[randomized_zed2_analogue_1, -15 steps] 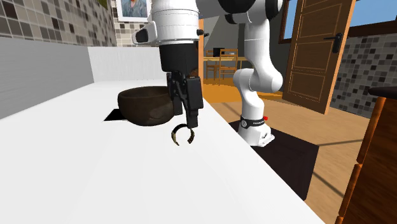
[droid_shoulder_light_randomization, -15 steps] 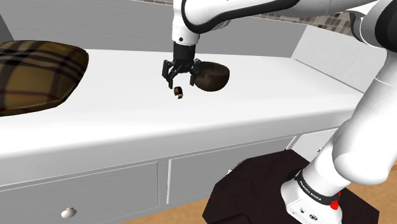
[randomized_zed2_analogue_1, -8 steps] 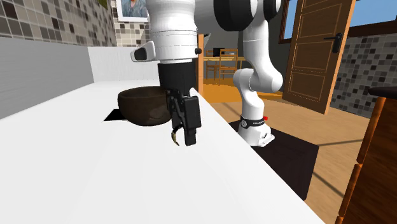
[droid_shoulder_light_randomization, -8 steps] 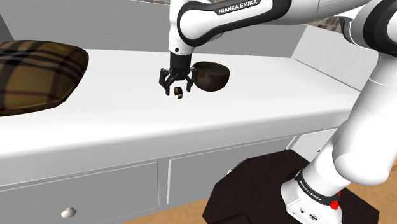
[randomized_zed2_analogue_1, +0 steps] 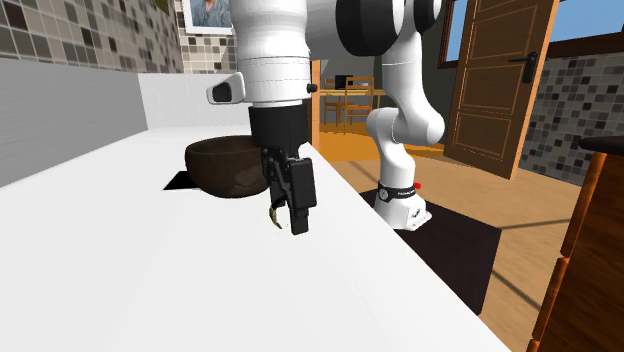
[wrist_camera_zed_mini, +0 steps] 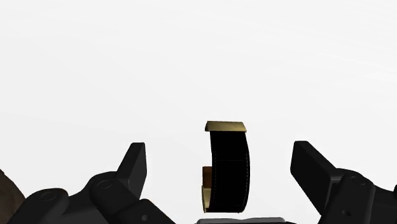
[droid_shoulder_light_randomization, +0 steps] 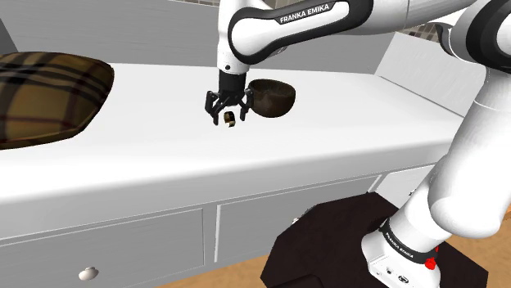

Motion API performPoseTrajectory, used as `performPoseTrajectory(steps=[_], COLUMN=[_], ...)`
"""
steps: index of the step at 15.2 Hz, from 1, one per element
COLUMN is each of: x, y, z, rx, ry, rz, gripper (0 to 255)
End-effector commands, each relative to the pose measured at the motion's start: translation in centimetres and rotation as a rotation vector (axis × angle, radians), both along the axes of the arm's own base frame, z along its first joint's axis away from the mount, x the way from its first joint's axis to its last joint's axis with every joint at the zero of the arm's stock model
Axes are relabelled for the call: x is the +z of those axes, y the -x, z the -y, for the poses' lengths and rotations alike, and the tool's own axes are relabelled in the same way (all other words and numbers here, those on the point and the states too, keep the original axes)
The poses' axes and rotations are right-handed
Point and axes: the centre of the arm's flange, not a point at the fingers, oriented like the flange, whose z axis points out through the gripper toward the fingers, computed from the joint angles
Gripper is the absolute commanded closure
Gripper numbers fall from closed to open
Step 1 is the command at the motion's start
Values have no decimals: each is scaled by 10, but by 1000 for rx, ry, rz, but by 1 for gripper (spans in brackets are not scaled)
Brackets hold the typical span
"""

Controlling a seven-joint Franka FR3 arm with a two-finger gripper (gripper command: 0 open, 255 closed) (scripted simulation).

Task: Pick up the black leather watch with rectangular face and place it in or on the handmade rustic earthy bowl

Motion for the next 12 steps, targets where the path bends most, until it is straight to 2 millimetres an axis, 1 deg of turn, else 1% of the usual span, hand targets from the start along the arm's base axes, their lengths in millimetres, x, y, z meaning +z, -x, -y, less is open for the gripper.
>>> performPoseTrajectory(steps=[1, 10, 12], x=[0, 0, 11], y=[0, 0, 0], z=[0, 0, 0], rx=[0, 0, 0], ry=[0, 0, 0], rz=[0, 0, 0], gripper=[255, 255, 255])
